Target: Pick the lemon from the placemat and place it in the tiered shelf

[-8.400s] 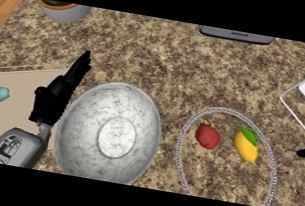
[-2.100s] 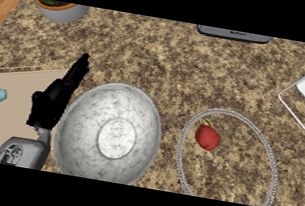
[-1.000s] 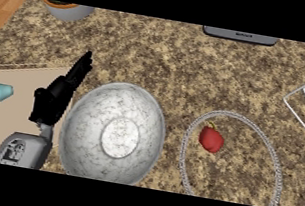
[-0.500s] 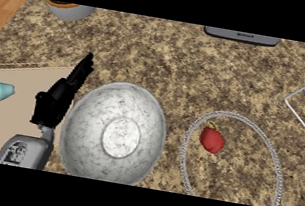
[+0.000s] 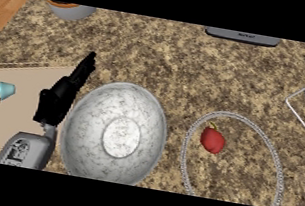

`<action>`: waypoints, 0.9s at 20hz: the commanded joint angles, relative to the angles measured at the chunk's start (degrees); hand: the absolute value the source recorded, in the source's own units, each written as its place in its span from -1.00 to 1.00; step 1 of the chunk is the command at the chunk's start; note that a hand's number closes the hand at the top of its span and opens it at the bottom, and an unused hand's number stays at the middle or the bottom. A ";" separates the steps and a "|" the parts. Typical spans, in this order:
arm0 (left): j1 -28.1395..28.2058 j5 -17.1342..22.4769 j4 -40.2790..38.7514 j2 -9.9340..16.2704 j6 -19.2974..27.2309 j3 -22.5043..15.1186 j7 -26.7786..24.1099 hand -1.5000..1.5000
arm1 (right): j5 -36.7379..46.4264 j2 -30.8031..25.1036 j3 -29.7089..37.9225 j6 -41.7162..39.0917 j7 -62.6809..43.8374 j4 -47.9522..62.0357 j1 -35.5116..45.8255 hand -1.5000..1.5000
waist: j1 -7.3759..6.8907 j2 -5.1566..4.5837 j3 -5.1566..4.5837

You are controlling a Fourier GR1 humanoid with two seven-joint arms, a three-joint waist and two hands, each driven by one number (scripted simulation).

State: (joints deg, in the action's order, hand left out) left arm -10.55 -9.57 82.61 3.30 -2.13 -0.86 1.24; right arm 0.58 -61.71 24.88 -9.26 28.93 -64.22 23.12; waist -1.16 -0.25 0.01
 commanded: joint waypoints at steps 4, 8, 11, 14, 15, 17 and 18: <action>-1.20 0.18 -0.10 0.56 -0.56 0.44 0.31 0.00 | 8.19 5.67 -6.77 8.63 3.66 12.74 11.90 1.00 | -1.04 -0.30 0.02; -0.22 -0.73 -2.13 -0.48 -0.18 -0.72 -1.97 0.00 | -4.62 5.07 -0.23 -5.71 2.49 18.06 14.90 1.00 | -0.18 -0.17 0.04; -1.25 -0.86 -1.15 -1.32 1.14 -0.52 0.54 0.00 | -2.09 6.66 -2.50 -5.38 4.59 23.92 19.13 1.00 | -0.25 -0.12 0.03; -2.34 0.26 -0.93 0.16 -0.80 0.33 1.03 0.00 | 0.80 8.44 -4.32 -2.89 6.93 28.11 23.48 1.00 | -0.38 -0.17 0.03; -0.49 -1.46 -1.11 -0.83 1.10 -0.67 -1.78 0.00 | 1.02 7.53 -3.36 -3.06 8.81 31.49 23.67 1.00 | -0.36 -0.20 0.04; -1.87 -1.71 -1.22 -1.45 1.37 -1.06 1.84 0.00 | 1.96 6.55 -3.21 -3.60 11.46 34.36 24.21 1.00 | -0.11 -0.16 0.05; 1.27 -0.82 -0.90 -0.55 0.37 -0.49 -1.82 0.00 | 1.58 3.84 -3.16 -6.64 8.41 35.41 27.13 1.00 | -0.42 -0.19 0.03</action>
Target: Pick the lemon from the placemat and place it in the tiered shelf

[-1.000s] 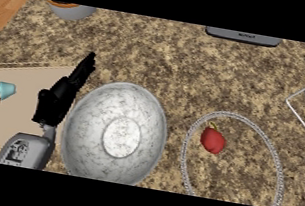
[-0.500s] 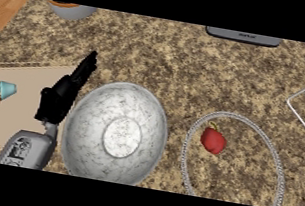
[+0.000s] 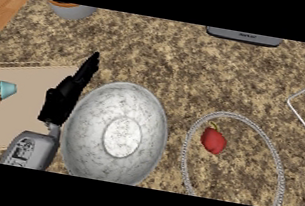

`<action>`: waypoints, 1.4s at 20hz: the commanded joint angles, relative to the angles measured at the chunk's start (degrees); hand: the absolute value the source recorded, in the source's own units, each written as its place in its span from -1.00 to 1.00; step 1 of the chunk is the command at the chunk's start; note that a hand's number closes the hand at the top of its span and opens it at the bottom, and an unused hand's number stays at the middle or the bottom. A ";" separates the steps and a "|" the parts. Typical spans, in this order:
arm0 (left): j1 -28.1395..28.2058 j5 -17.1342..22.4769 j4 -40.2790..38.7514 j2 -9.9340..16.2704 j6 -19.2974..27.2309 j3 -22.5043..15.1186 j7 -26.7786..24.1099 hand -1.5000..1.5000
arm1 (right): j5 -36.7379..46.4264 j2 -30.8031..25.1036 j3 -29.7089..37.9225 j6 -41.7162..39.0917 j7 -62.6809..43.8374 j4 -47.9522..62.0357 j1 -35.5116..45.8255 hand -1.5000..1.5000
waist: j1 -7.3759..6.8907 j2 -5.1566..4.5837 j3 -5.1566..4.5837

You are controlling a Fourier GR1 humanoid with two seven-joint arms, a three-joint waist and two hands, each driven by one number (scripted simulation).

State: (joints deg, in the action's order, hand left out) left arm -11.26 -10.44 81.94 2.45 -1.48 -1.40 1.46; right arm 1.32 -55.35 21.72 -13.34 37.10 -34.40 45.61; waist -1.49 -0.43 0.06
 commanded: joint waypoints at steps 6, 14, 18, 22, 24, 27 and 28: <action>1.84 1.90 2.02 1.97 -2.58 1.03 -0.66 0.00 | 8.91 -0.99 -2.46 15.26 -1.63 10.10 3.78 -1.00 | -0.99 -0.24 0.01; -1.07 0.83 1.76 0.52 -0.83 0.51 2.54 0.00 | 6.58 -4.93 1.01 6.44 1.19 19.39 4.79 -1.00 | -0.21 -0.24 0.09; 2.60 0.24 2.76 0.37 -1.08 -0.66 -1.08 0.00 | 5.26 -6.34 2.10 1.41 -1.73 20.59 8.80 -1.00 | -0.91 -0.24 0.09; 0.77 -0.12 -2.97 0.15 -0.47 0.35 -3.92 0.00 | 5.81 -4.81 1.05 -1.04 -3.77 19.68 11.70 -1.00 | -0.40 -0.35 0.02; -0.11 -0.37 0.33 -1.18 0.98 -0.28 1.37 0.00 | 4.43 -7.10 2.20 -5.99 -3.13 19.91 10.58 -1.00 | 0.08 -0.08 0.04; 0.76 1.00 0.46 0.42 -1.09 0.65 -1.74 0.00 | 2.59 -8.41 4.37 -6.94 -4.72 21.65 11.48 -1.00 | -0.19 -0.17 0.05; 1.38 1.28 3.01 1.01 -1.50 0.68 0.28 0.00 | 1.81 -8.09 5.19 -6.05 -6.83 22.40 12.12 -1.00 | -0.38 -0.09 0.05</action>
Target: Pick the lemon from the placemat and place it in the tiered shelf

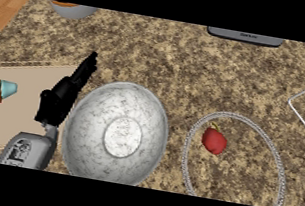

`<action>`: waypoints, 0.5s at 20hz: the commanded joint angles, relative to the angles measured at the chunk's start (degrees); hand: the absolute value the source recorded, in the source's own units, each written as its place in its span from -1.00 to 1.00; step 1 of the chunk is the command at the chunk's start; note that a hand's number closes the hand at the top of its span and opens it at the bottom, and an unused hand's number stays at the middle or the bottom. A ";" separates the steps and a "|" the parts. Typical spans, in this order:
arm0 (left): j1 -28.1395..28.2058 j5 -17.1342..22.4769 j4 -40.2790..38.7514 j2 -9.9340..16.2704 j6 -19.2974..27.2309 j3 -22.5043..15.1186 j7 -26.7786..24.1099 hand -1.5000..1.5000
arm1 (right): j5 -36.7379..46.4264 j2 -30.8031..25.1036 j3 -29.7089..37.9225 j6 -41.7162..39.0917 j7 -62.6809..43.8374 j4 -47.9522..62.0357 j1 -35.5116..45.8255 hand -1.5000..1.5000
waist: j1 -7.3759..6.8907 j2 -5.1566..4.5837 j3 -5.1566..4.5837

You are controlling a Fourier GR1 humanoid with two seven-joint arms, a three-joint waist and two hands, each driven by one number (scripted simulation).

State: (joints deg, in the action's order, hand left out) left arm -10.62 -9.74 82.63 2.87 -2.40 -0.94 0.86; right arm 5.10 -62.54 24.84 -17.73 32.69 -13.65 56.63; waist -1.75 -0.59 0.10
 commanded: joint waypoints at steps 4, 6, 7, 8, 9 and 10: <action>-0.44 -0.05 -0.32 -0.03 0.12 0.13 0.01 0.00 | -8.45 -7.67 8.67 -5.93 -12.11 5.43 7.24 -1.00 | -0.24 -0.13 0.05; -0.52 -0.74 1.81 -0.54 0.59 -0.90 1.83 0.00 | -9.33 -10.54 9.98 -4.39 -15.05 7.07 6.21 -1.00 | -0.30 -0.09 0.13; -2.44 0.18 0.51 0.98 -0.12 1.03 1.80 0.00 | -9.68 -10.56 10.47 -4.02 -13.53 7.39 4.22 -1.00 | 0.02 -0.31 0.16; -1.31 -0.38 -1.76 0.42 -0.14 0.25 -0.67 0.00 | -9.40 -11.46 10.12 -2.30 -17.38 6.75 6.60 -1.00 | -0.28 -0.44 0.06; -0.24 -0.17 -1.39 0.24 -0.16 0.18 -1.46 0.00 | -8.90 -13.31 9.69 -4.06 -18.08 6.80 5.72 -1.00 | -0.58 -0.58 0.12; -0.73 -0.02 -0.92 0.49 0.00 0.64 -0.71 0.00 | -9.48 -14.47 10.48 -4.74 -18.16 8.32 3.67 -1.00 | -0.29 -0.65 0.23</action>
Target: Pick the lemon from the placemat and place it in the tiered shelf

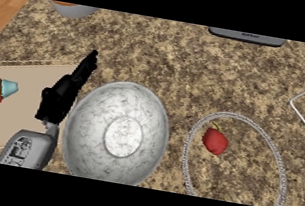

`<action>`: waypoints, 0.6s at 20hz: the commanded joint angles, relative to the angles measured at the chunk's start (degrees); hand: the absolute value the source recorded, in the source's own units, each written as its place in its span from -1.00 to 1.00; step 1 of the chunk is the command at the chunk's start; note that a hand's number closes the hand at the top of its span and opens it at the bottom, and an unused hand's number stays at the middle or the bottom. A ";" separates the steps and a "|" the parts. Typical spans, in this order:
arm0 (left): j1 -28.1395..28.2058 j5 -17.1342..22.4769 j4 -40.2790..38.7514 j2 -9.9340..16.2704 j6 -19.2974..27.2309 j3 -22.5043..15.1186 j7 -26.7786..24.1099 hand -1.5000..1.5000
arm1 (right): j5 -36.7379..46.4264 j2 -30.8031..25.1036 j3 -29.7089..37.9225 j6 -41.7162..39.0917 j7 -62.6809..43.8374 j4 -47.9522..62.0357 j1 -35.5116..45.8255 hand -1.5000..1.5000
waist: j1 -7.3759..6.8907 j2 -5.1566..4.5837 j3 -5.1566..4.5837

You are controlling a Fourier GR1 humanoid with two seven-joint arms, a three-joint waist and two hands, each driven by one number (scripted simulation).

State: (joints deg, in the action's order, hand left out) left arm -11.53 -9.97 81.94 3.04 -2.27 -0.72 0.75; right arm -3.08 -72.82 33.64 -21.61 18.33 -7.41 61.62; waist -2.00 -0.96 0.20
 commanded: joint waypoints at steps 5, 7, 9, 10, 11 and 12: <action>1.26 -0.05 1.26 -0.83 0.30 -0.74 0.26 0.00 | 0.27 -9.00 0.20 -6.35 -8.45 4.08 -6.17 -1.00 | 0.52 -0.20 0.36; 0.19 0.15 0.17 -0.81 0.32 -0.29 -0.44 0.00 | 1.42 -10.04 -0.91 -7.00 -7.84 2.81 -7.04 -1.00 | 0.37 -0.74 0.44; 0.89 0.21 1.38 -0.33 0.54 0.18 0.17 0.00 | 1.65 -10.70 -1.06 -9.52 -6.55 3.69 -10.04 -1.00 | 0.65 -0.37 0.59; 0.47 0.46 1.22 -0.38 0.12 0.06 0.69 0.00 | 1.60 -10.53 -0.98 -10.13 -5.05 3.75 -11.10 -1.00 | 1.05 -0.46 0.72; -0.90 0.86 1.21 -0.28 0.44 0.87 1.36 0.00 | 2.20 -10.18 -1.53 -9.84 -2.97 2.86 -12.17 -1.00 | 1.12 -0.62 0.77; 0.45 0.41 1.56 -0.48 0.58 0.29 1.15 0.00 | 1.73 -10.74 -1.01 -11.19 -2.18 3.54 -13.24 -1.00 | 1.44 -0.35 0.83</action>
State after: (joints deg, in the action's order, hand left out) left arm -11.51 -9.65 82.97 2.58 -1.85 -0.55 1.42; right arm -1.70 -82.27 32.84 -30.08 13.59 -4.21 52.05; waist -1.13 -1.40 0.80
